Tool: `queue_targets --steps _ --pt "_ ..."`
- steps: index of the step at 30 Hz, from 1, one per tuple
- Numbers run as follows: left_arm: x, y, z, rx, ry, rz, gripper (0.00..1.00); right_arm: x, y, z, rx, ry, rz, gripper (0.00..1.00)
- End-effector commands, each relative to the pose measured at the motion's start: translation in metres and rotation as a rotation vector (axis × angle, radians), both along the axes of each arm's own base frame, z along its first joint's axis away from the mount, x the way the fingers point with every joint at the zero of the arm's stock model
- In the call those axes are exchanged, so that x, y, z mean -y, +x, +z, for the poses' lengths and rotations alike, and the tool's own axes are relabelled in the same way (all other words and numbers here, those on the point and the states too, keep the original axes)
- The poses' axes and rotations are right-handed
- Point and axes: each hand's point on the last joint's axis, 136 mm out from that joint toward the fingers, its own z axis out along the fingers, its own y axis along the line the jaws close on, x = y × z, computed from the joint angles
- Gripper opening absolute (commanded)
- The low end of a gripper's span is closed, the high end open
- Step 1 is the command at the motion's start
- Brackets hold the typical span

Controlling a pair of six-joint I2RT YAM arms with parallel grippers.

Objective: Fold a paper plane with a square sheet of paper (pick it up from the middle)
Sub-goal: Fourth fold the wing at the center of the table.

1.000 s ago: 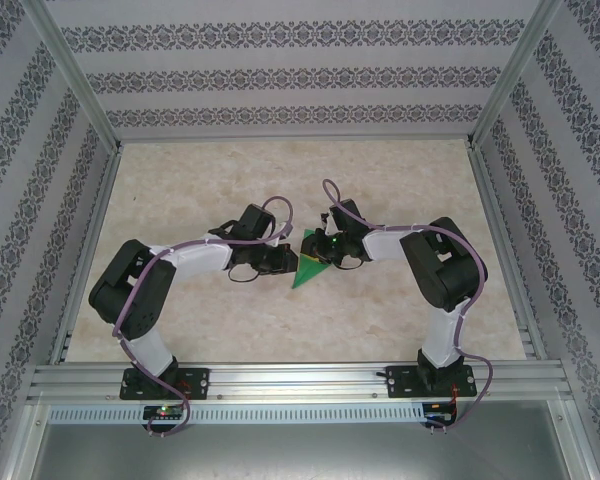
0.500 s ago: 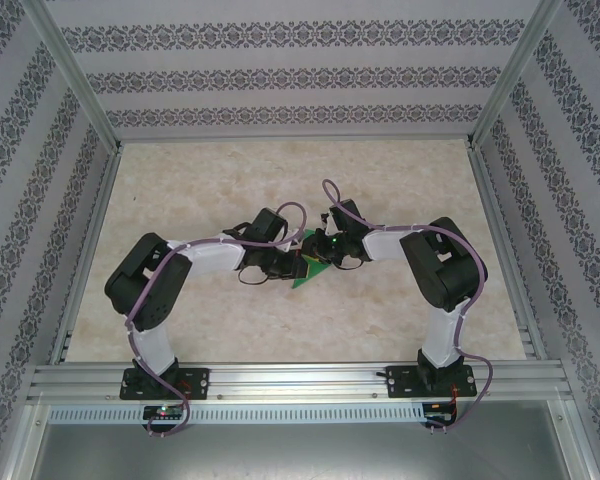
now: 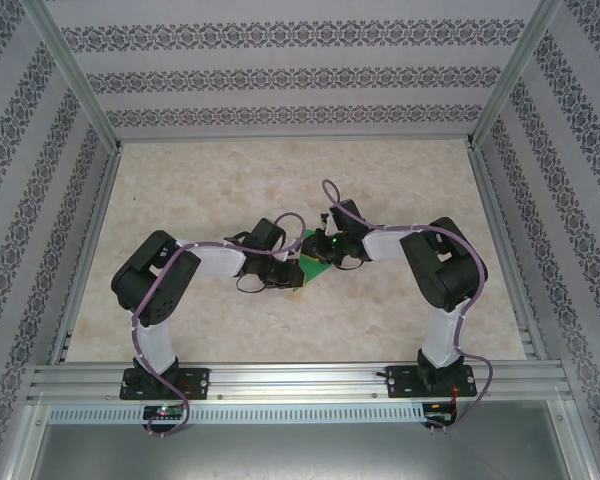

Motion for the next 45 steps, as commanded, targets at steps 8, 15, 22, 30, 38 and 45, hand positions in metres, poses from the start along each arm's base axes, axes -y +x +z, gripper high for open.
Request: queue_targets --steps 8,15,22,30,38,45 --pt "-0.006 -0.008 -0.013 -0.061 -0.022 -0.002 0.09 0.025 -0.025 -0.048 -0.102 -0.151 -0.016 0.21" --pt "-0.015 -0.010 0.004 -0.029 0.005 0.010 0.09 0.028 -0.026 -0.053 -0.113 -0.169 -0.015 0.20" --pt "0.003 0.004 0.042 0.040 -0.117 0.019 0.11 0.026 -0.028 -0.054 -0.110 -0.179 -0.006 0.19" --pt "0.011 0.027 0.036 0.047 -0.098 0.051 0.10 0.028 -0.030 -0.057 -0.114 -0.184 -0.012 0.19" --pt "-0.004 0.017 0.000 0.016 -0.024 0.068 0.10 0.028 -0.031 -0.059 -0.120 -0.182 -0.011 0.20" --pt "-0.017 -0.006 -0.025 -0.063 0.004 0.080 0.10 0.030 -0.033 -0.060 -0.122 -0.188 -0.011 0.20"
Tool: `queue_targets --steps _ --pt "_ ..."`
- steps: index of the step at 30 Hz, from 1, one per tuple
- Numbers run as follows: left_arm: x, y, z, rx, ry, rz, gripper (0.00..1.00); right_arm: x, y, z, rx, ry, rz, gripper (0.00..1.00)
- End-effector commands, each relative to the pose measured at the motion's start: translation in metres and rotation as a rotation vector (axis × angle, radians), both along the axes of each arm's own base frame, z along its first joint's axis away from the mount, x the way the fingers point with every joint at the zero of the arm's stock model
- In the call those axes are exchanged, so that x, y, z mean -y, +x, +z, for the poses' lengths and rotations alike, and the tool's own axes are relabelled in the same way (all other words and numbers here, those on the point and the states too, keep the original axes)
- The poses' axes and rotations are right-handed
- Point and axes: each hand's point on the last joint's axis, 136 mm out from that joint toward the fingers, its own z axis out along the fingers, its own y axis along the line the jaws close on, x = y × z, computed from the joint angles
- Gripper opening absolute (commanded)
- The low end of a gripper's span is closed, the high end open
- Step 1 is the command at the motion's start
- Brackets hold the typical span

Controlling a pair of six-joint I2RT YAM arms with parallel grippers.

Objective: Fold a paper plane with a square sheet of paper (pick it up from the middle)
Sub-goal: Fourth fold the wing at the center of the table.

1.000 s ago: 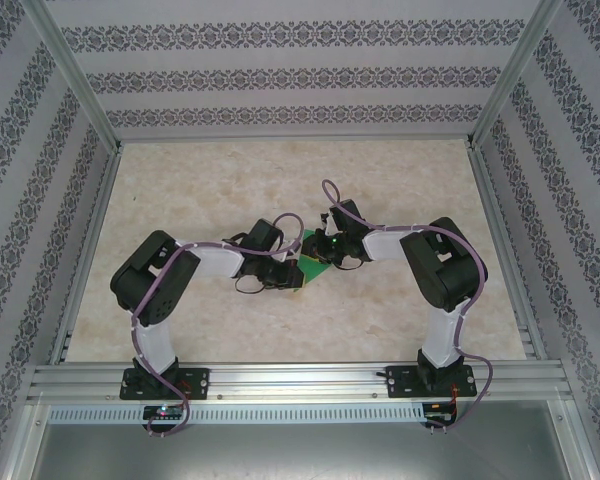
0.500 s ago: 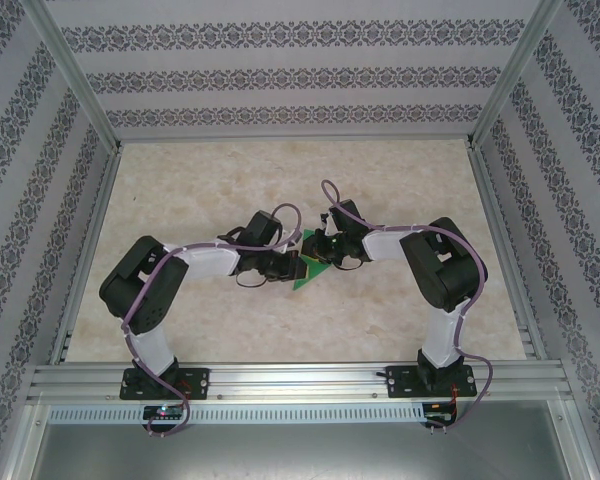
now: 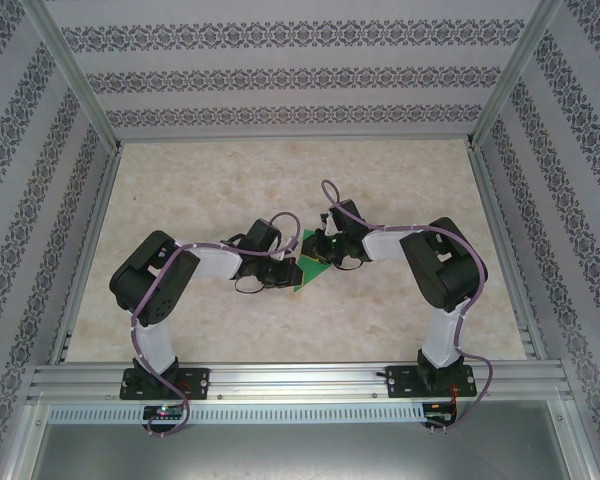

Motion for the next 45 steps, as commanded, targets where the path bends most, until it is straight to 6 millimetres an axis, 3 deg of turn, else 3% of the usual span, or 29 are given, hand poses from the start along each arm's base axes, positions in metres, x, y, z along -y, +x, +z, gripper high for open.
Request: queue_targets --steps 1,11,29,40,45 --pt "-0.014 -0.015 -0.026 -0.077 0.044 0.021 0.10 0.030 -0.032 -0.058 -0.128 -0.179 -0.017 0.20" --pt "-0.038 -0.038 -0.036 -0.165 0.155 0.022 0.07 0.033 -0.033 -0.061 -0.130 -0.198 -0.019 0.20" --pt "-0.060 -0.071 -0.040 -0.262 0.233 0.002 0.04 0.032 -0.035 -0.064 -0.134 -0.203 -0.018 0.20" --pt "-0.059 -0.071 -0.011 -0.228 0.200 -0.004 0.05 0.029 -0.037 -0.065 -0.134 -0.206 -0.010 0.20" --pt "-0.039 -0.044 0.035 -0.093 0.082 0.015 0.11 0.027 -0.040 -0.066 -0.134 -0.203 -0.007 0.21"
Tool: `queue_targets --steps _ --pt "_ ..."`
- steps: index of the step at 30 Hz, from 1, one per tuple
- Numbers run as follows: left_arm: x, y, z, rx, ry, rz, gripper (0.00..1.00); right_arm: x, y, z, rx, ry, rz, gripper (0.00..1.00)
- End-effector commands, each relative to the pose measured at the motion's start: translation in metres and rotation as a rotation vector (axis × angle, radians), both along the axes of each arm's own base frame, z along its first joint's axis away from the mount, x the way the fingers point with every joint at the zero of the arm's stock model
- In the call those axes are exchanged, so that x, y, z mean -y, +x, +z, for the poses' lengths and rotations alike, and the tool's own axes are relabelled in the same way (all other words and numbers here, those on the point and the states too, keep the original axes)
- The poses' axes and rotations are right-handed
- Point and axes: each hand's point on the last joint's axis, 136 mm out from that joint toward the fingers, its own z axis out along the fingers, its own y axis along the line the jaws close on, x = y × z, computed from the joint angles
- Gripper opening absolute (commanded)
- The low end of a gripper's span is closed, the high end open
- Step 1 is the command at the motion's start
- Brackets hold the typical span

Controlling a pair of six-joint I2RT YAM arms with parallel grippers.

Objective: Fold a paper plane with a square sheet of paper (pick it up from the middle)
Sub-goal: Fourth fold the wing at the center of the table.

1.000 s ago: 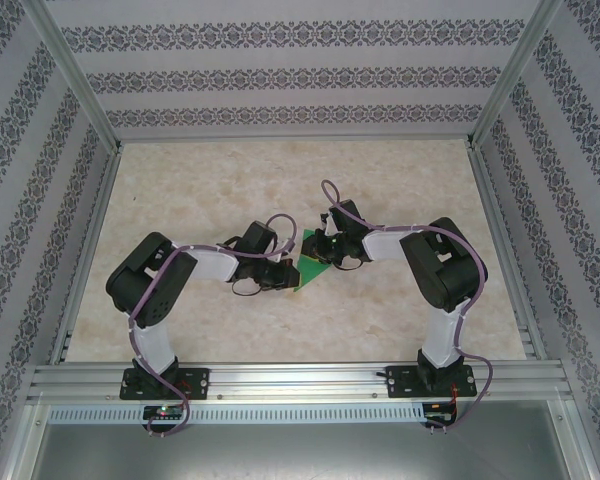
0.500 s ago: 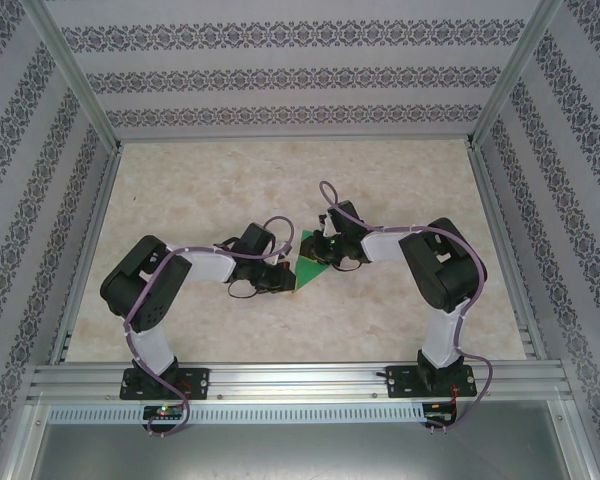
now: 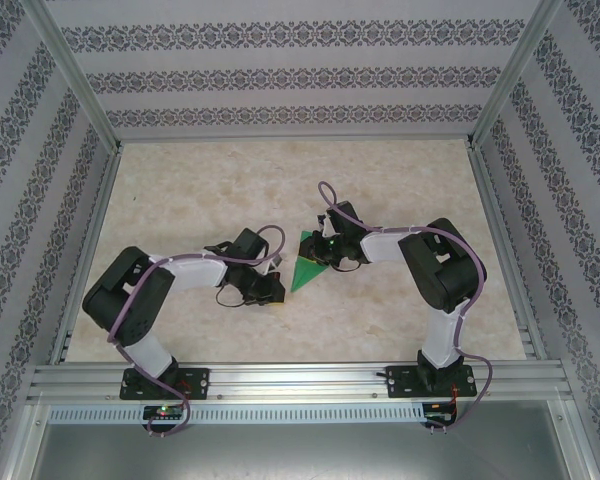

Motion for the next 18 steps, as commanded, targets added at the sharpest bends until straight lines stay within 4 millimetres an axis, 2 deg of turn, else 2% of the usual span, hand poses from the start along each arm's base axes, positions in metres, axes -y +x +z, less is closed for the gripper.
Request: queue_targets --steps 1,4,6,12,18 --pt "0.011 0.019 0.035 0.093 -0.057 0.009 0.12 0.035 -0.035 -0.066 -0.141 -0.207 -0.028 0.20" --pt "0.026 0.040 0.052 0.161 -0.098 0.002 0.13 0.033 -0.034 -0.066 -0.140 -0.200 -0.029 0.21" --pt "0.035 0.050 0.055 0.176 -0.123 -0.003 0.13 0.032 -0.034 -0.066 -0.142 -0.196 -0.031 0.21" --pt "0.053 0.074 0.043 0.206 -0.168 0.004 0.15 0.032 -0.035 -0.067 -0.143 -0.190 -0.033 0.21" --pt "0.054 0.085 0.027 0.233 -0.132 0.009 0.15 0.030 -0.034 -0.065 -0.142 -0.179 -0.033 0.21"
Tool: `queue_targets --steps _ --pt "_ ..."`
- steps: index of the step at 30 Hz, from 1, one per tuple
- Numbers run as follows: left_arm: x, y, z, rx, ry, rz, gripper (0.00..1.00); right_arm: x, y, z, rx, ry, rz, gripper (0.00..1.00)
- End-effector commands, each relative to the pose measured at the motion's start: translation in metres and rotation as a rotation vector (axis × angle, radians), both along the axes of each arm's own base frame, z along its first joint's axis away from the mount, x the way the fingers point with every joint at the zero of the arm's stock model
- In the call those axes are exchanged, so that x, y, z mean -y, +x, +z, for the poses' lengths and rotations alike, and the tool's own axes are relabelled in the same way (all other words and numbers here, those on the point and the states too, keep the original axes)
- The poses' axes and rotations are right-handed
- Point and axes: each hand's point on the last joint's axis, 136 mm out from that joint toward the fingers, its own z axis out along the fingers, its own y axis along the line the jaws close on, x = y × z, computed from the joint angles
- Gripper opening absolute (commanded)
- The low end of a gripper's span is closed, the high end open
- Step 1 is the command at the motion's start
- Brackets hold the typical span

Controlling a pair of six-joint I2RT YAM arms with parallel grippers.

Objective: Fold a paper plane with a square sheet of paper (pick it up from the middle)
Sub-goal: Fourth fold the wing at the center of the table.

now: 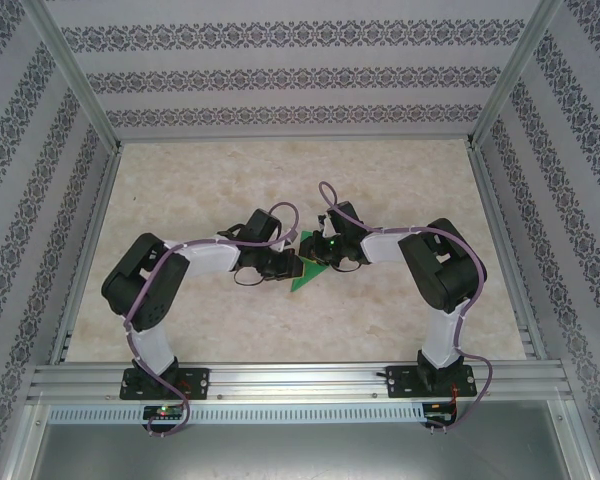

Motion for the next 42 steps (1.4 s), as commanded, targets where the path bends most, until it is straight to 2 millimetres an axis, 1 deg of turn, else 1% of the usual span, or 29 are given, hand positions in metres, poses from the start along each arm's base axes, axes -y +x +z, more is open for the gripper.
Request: queue_targets --steps 1,4,6,9,12,14,16,18,20,21,23,24,26,29,35,38,42 --pt "0.010 0.019 0.006 0.077 -0.034 -0.001 0.16 0.031 -0.033 -0.065 -0.142 -0.188 -0.031 0.21" --pt "0.010 0.016 -0.009 0.046 -0.019 -0.009 0.16 0.030 -0.033 -0.064 -0.145 -0.186 -0.031 0.21" --pt "0.001 0.011 -0.025 0.013 0.036 0.005 0.15 0.030 -0.033 -0.063 -0.142 -0.184 -0.031 0.21" --pt "-0.015 -0.003 -0.046 -0.038 0.112 0.015 0.13 0.029 -0.031 -0.058 -0.132 -0.177 -0.031 0.21" --pt "-0.035 -0.018 -0.066 -0.078 0.207 0.024 0.10 0.024 -0.025 -0.046 -0.111 -0.146 -0.026 0.22" --pt "-0.043 -0.025 -0.074 -0.094 0.240 0.022 0.08 0.019 -0.017 -0.032 -0.085 -0.107 -0.023 0.22" --pt "-0.047 -0.030 -0.078 -0.106 0.253 0.023 0.05 0.014 -0.006 -0.011 -0.047 -0.066 -0.018 0.22" --pt "-0.050 -0.031 -0.079 -0.106 0.267 0.027 0.04 0.014 0.003 0.010 -0.006 -0.041 -0.023 0.22" --pt "-0.051 -0.029 -0.081 -0.103 0.280 0.031 0.02 0.016 0.010 0.030 0.036 -0.014 -0.031 0.17" --pt "-0.052 -0.029 -0.082 -0.106 0.286 0.030 0.01 0.016 0.011 0.036 0.049 -0.007 -0.031 0.14" --pt "-0.050 -0.027 -0.081 -0.106 0.284 0.030 0.00 0.017 0.005 0.041 0.056 0.000 -0.027 0.08" --pt "-0.049 -0.026 -0.080 -0.104 0.280 0.030 0.00 0.015 0.001 0.041 0.054 0.009 -0.019 0.05" --pt "-0.048 -0.024 -0.080 -0.103 0.279 0.030 0.00 0.008 -0.009 0.039 0.046 0.028 0.005 0.03" --pt "-0.047 -0.024 -0.081 -0.106 0.279 0.026 0.00 0.000 -0.020 0.027 0.019 0.020 0.022 0.00" --pt "-0.048 -0.026 -0.082 -0.109 0.284 0.019 0.00 -0.005 -0.023 0.008 -0.007 0.005 0.014 0.00" --pt "-0.048 -0.027 -0.084 -0.114 0.288 0.012 0.00 -0.002 -0.023 -0.007 -0.025 -0.023 0.009 0.00" --pt "-0.051 -0.029 -0.085 -0.115 0.300 0.014 0.00 0.014 -0.019 -0.024 -0.040 -0.085 -0.027 0.00"
